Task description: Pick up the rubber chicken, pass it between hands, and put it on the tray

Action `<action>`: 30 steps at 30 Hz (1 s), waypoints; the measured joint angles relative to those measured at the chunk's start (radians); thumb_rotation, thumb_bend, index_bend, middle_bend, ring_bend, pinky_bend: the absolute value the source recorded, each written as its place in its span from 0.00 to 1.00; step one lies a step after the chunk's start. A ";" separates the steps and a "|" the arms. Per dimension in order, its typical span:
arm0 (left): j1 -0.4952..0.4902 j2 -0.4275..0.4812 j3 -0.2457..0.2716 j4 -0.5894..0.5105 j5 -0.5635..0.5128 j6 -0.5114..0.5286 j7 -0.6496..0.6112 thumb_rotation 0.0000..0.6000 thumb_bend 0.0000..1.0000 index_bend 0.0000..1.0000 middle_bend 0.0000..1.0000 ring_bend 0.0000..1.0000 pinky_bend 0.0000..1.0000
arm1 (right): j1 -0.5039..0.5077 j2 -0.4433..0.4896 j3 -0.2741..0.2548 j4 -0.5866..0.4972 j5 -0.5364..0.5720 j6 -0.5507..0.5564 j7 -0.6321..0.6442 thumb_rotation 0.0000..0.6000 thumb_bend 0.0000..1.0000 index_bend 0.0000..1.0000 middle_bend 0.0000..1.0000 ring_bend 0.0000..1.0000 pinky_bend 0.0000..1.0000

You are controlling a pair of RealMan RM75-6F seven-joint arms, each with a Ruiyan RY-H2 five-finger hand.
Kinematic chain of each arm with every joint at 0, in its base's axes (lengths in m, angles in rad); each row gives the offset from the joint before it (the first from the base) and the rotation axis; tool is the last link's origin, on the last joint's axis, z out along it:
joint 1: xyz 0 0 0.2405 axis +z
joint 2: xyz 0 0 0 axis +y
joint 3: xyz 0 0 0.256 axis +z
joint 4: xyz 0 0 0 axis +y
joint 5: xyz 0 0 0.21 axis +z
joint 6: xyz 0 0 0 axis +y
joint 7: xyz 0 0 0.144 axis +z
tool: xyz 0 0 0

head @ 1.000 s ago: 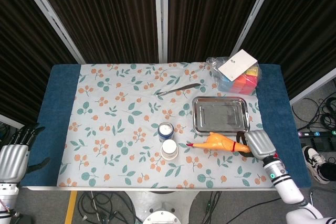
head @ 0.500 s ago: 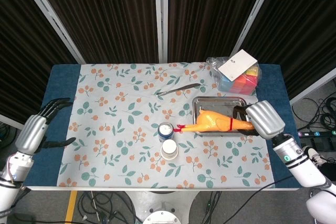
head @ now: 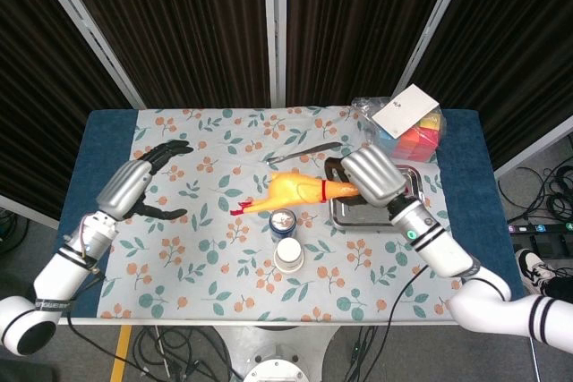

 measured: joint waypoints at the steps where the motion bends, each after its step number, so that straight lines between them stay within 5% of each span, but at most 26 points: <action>1: -0.011 -0.007 -0.002 -0.004 -0.020 -0.012 0.020 1.00 0.11 0.20 0.19 0.14 0.21 | 0.023 -0.027 0.006 0.009 0.043 -0.007 -0.038 1.00 0.29 0.95 0.74 0.72 1.00; 16: -0.147 -0.095 -0.036 -0.039 -0.330 -0.106 0.217 1.00 0.11 0.18 0.17 0.14 0.21 | 0.275 -0.256 0.056 0.116 0.512 0.022 -0.366 1.00 0.29 0.95 0.74 0.72 1.00; 30: -0.259 -0.203 -0.043 0.013 -0.603 -0.077 0.379 1.00 0.10 0.19 0.17 0.14 0.22 | 0.353 -0.319 0.046 0.140 0.613 0.067 -0.409 1.00 0.28 0.95 0.74 0.72 1.00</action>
